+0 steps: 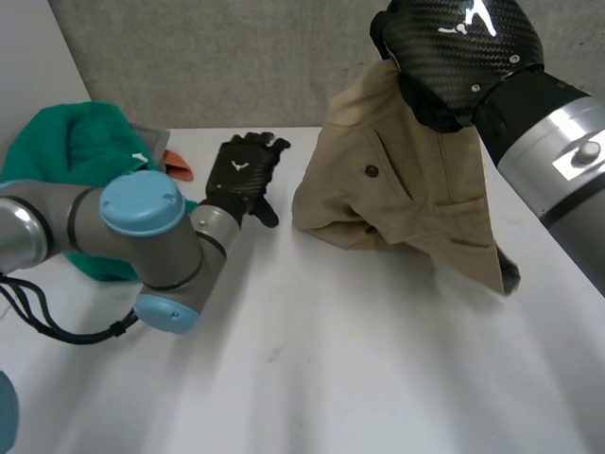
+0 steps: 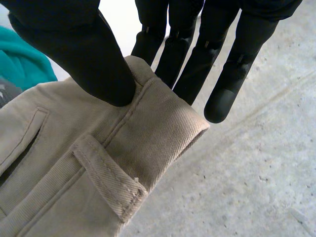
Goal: Fold the laundry.
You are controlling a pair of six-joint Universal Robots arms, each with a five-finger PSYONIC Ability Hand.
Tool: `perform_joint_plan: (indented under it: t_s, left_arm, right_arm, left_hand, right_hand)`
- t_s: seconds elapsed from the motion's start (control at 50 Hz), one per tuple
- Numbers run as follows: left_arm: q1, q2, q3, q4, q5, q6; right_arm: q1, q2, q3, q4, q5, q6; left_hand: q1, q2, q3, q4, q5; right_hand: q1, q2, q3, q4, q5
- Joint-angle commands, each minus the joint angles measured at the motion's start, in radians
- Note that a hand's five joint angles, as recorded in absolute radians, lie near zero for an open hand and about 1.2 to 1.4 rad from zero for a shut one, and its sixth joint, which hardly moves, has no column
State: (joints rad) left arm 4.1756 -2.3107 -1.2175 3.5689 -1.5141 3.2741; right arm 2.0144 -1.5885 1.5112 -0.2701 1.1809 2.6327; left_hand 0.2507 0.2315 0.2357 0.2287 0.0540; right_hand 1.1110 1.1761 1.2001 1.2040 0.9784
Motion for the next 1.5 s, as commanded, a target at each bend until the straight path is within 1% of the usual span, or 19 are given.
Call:
perform_joint_plan:
  t_s: [0.02, 0.16, 0.22, 0.26, 0.28, 0.32, 0.34, 0.4, 0.44, 0.52, 0.66, 0.78, 0.86, 0.88, 0.96, 1.12, 1.32, 1.42, 1.5]
  left_arm:
    - [-0.017, -0.022, 0.029, 0.007, 0.012, -0.002]
    - [-0.028, -0.015, 0.038, -0.005, 0.028, -0.002]
    - [-0.041, -0.01, 0.016, -0.025, 0.101, -0.008]
    - [-0.058, -0.012, -0.003, -0.06, 0.165, -0.016]
    - [-0.083, -0.009, -0.023, -0.1, 0.233, -0.016]
    - [-0.098, -0.006, -0.033, -0.133, 0.271, -0.019]
    - [-0.103, -0.006, -0.033, -0.143, 0.269, -0.025]
    - [-0.089, 0.03, -0.031, -0.151, 0.105, -0.036]
    - [-0.048, 0.066, -0.048, -0.148, -0.074, -0.027]
    - [-0.012, 0.144, -0.086, -0.159, -0.24, -0.028]
    - [-0.028, 0.304, -0.302, -0.174, -0.239, -0.027]
    - [-0.115, 0.395, -0.444, -0.225, -0.241, -0.03]
    - [-0.157, 0.441, -0.482, -0.294, -0.248, -0.025]
    - [-0.157, 0.458, -0.484, -0.32, -0.256, -0.024]
    - [-0.131, 0.485, -0.473, -0.363, -0.258, -0.021]
    - [0.01, 0.541, -0.476, -0.371, -0.226, -0.005]
    - [0.075, 0.45, -0.442, -0.354, -0.054, -0.004]
    - [0.084, 0.355, -0.407, -0.363, -0.017, -0.002]
    - [0.086, 0.311, -0.384, -0.363, -0.018, -0.002]
  right_arm:
    - [0.043, -0.086, 0.061, 0.044, -0.059, 0.009]
    - [0.035, -0.152, 0.124, 0.078, -0.133, 0.01]
    - [0.03, -0.168, 0.135, 0.074, -0.138, 0.013]
    - [0.03, -0.168, 0.13, 0.072, -0.123, 0.013]
    - [0.03, -0.168, 0.126, 0.072, -0.121, 0.013]
    - [0.02, -0.156, 0.11, 0.072, -0.109, 0.013]
    - [0.012, -0.151, 0.103, 0.072, -0.104, 0.013]
    - [-0.048, -0.089, 0.071, 0.078, -0.067, 0.012]
    - [-0.077, -0.038, 0.058, 0.086, -0.043, 0.006]
    - [-0.109, 0.06, 0.017, 0.123, 0.02, 0.001]
    - [-0.106, 0.188, -0.022, 0.192, 0.109, -0.014]
    - [-0.105, 0.228, -0.013, 0.195, 0.152, -0.046]
    - [-0.099, 0.245, 0.001, 0.196, 0.154, -0.048]
    - [-0.095, 0.248, 0.003, 0.196, 0.154, -0.048]
    - [-0.08, 0.243, 0.027, 0.196, 0.152, -0.051]
    - [-0.059, 0.2, 0.083, 0.195, 0.144, -0.053]
    - [-0.059, 0.121, 0.149, 0.195, 0.132, -0.048]
    - [-0.062, 0.114, 0.164, 0.195, 0.134, -0.048]
    - [-0.074, 0.116, 0.17, 0.193, 0.134, -0.049]
  left_hand:
    - [-0.014, 0.005, 0.001, 0.008, 0.008]
    - [0.03, 0.049, 0.045, 0.052, 0.052]
    - [0.171, 0.19, 0.186, 0.193, 0.193]
    - [0.352, 0.371, 0.367, 0.374, 0.374]
    - [0.658, 0.678, 0.673, 0.68, 0.681]
    - [1.143, 1.162, 1.158, 1.165, 1.165]
    - [1.146, 1.165, 1.161, 1.167, 1.168]
    - [1.146, 1.165, 1.161, 1.168, 1.168]
    - [1.146, 1.165, 1.161, 1.168, 1.168]
    - [1.146, 1.165, 1.161, 1.168, 1.168]
    - [1.146, 1.165, 1.161, 1.168, 1.168]
    - [1.146, 1.165, 1.161, 1.168, 1.168]
    - [0.692, 0.711, 0.707, 0.714, 0.714]
    - [0.511, 0.53, 0.526, 0.533, 0.533]
    - [0.14, 0.159, 0.155, 0.162, 0.162]
    - [0.148, 0.167, 0.163, 0.17, 0.17]
    - [0.18, 0.199, 0.195, 0.202, 0.202]
    - [0.241, 0.261, 0.256, 0.263, 0.264]
    - [0.403, 0.422, 0.418, 0.425, 0.425]
  right_hand:
    - [0.285, 0.22, 0.196, 0.192, 0.243]
    - [0.285, 0.22, 0.196, 0.192, 0.243]
    - [0.285, 0.22, 0.196, 0.192, 0.243]
    - [0.285, 0.22, 0.196, 0.192, 0.243]
    - [0.285, 0.22, 0.196, 0.192, 0.243]
    - [0.285, 0.22, 0.196, 0.192, 0.243]
    - [0.285, 0.22, 0.196, 0.192, 0.243]
    - [0.285, 0.22, 0.196, 0.192, 0.243]
    - [0.285, 0.22, 0.196, 0.192, 0.243]
    - [0.285, 0.22, 0.196, 0.192, 0.243]
    - [0.285, 0.22, 0.196, 0.192, 0.243]
    - [0.285, 0.22, 0.196, 0.192, 0.243]
    - [0.285, 0.22, 0.196, 0.192, 0.243]
    - [0.285, 0.22, 0.196, 0.192, 0.243]
    - [0.285, 0.22, 0.196, 0.192, 0.243]
    - [0.285, 0.22, 0.196, 0.192, 0.243]
    - [0.285, 0.22, 0.196, 0.192, 0.243]
    - [0.285, 0.22, 0.196, 0.192, 0.243]
    - [0.285, 0.22, 0.196, 0.192, 0.243]
